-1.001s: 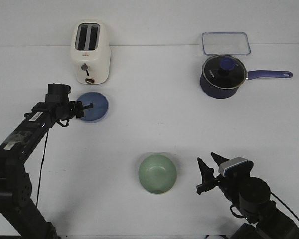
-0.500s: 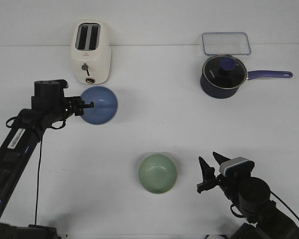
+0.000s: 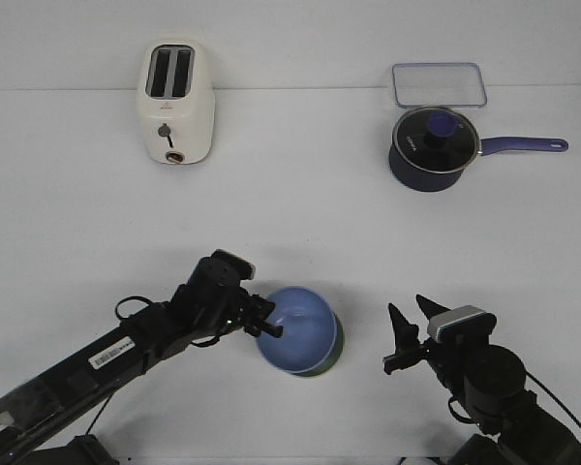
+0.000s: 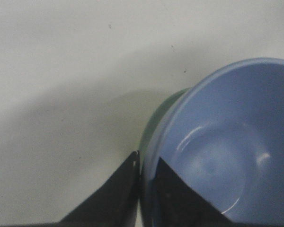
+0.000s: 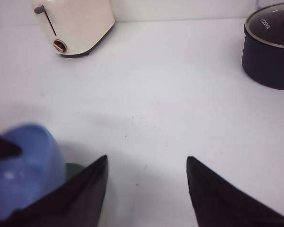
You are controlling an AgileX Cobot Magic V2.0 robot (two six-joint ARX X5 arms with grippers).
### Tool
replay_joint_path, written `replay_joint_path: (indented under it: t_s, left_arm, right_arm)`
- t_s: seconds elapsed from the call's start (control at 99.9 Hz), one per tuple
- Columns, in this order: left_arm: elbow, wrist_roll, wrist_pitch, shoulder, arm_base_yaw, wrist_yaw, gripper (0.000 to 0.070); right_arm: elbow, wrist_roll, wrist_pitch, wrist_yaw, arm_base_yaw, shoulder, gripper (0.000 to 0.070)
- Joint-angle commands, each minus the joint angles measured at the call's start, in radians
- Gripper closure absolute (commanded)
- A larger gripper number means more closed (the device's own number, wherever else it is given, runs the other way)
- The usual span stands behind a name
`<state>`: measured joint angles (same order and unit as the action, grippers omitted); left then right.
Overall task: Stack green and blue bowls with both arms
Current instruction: 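Lift the blue bowl with the left gripper and carry it over the green bowl, then lower the blue bowl into the green bowl and open the left gripper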
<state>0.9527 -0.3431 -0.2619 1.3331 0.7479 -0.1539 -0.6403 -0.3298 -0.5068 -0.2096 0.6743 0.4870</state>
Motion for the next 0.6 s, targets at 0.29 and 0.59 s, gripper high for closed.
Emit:
replay_joint_path:
  t_s: [0.29, 0.59]
  left_arm:
    - [0.019, -0.051, 0.077, 0.11, 0.069, 0.057, 0.0675]
    - [0.021, -0.026, 0.073, 0.034, 0.055, 0.09, 0.0279]
  right_arm:
    - [-0.001, -0.006, 0.004, -0.001, 0.009, 0.008, 0.0368]
    - [-0.001, -0.005, 0.003, -0.001, 0.009, 0.008, 0.0364]
